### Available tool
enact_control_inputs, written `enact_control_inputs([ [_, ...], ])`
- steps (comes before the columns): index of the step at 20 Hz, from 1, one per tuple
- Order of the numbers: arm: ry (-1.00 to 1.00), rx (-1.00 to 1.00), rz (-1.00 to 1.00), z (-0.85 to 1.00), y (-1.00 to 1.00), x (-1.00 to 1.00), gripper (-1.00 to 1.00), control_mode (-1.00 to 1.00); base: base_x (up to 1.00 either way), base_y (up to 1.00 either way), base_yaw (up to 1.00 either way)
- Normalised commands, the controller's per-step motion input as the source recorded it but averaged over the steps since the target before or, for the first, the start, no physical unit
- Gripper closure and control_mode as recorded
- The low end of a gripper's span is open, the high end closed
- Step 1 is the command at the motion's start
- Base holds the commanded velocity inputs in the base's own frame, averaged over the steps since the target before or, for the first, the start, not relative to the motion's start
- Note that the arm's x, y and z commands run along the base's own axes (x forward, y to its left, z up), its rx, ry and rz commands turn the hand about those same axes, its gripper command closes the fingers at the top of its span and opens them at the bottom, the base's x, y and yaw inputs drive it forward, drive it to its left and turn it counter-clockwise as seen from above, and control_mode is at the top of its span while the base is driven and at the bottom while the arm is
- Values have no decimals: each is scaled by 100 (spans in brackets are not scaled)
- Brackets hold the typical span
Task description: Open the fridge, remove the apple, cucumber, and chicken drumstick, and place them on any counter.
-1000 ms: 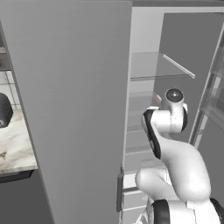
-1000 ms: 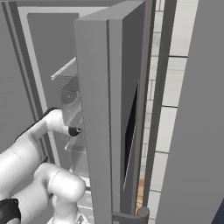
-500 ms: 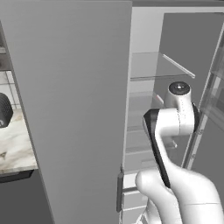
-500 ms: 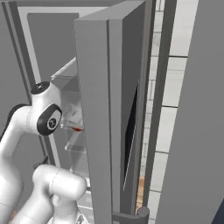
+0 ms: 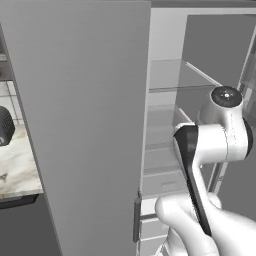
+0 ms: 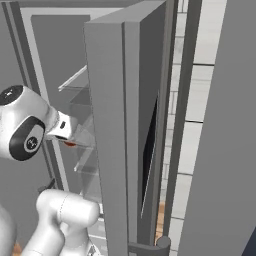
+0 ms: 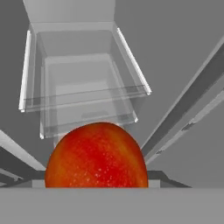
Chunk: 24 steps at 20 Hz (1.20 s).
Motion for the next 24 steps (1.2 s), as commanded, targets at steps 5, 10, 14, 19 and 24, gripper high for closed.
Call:
enact_control_inputs([
  [5,7,1,11,89,16,-44,100,-100,0,0,0],
  [10,4,-1,16,13,30,-40,100,-100,0,0,0],
  [14,0,0,8,-28,3,-1,100,-100,0,0,0],
  [19,0,0,1,-35,0,0,100,-100,0,0,0],
  [24,0,0,1,-26,2,0,100,100,-5,6,1],
])
